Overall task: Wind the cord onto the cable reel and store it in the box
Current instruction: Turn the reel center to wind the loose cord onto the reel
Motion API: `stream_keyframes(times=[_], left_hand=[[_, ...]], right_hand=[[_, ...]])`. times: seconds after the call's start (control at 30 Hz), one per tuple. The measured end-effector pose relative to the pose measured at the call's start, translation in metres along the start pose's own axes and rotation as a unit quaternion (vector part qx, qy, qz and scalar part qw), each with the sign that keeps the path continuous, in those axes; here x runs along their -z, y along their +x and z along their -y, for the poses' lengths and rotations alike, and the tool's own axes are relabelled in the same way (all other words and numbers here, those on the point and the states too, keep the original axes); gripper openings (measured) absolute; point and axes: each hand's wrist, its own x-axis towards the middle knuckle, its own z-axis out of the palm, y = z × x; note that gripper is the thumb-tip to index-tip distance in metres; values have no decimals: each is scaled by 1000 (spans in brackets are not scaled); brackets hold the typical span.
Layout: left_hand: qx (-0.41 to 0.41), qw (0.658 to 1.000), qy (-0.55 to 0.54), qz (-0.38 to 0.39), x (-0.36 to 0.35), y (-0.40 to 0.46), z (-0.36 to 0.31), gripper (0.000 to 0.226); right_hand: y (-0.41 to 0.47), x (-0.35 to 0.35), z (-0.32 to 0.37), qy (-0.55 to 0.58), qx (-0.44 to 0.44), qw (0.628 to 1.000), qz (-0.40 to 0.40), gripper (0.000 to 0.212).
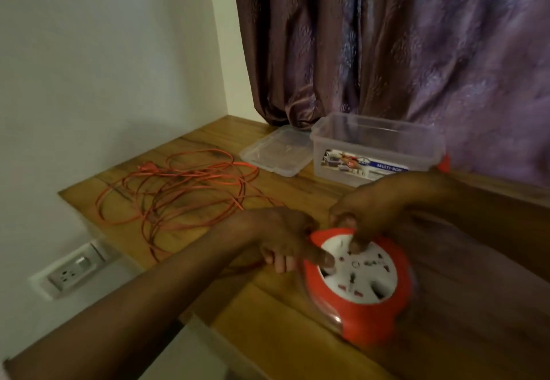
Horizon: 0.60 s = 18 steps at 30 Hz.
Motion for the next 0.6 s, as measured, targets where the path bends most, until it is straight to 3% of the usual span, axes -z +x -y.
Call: stream_keyframes(times=[0.1, 0.23, 0.4, 0.6], left_hand=[[-5, 996, -94, 10, -11, -9, -6, 56], [3, 981, -188, -41, -24, -16, -6, 66], [-33, 959, -262, -103, -37, -24, -4, 69], [-148, 894, -361, -221, -37, -32, 4, 61]], right_hand=[[-7, -9, -3, 109, -9, 994, -22, 54], [-17, -20, -6, 188, -18, 981, -38, 53], [-26, -25, -8, 189, 15, 975, -113, 48], [-43, -17, -7, 169, 48, 942, -285, 48]])
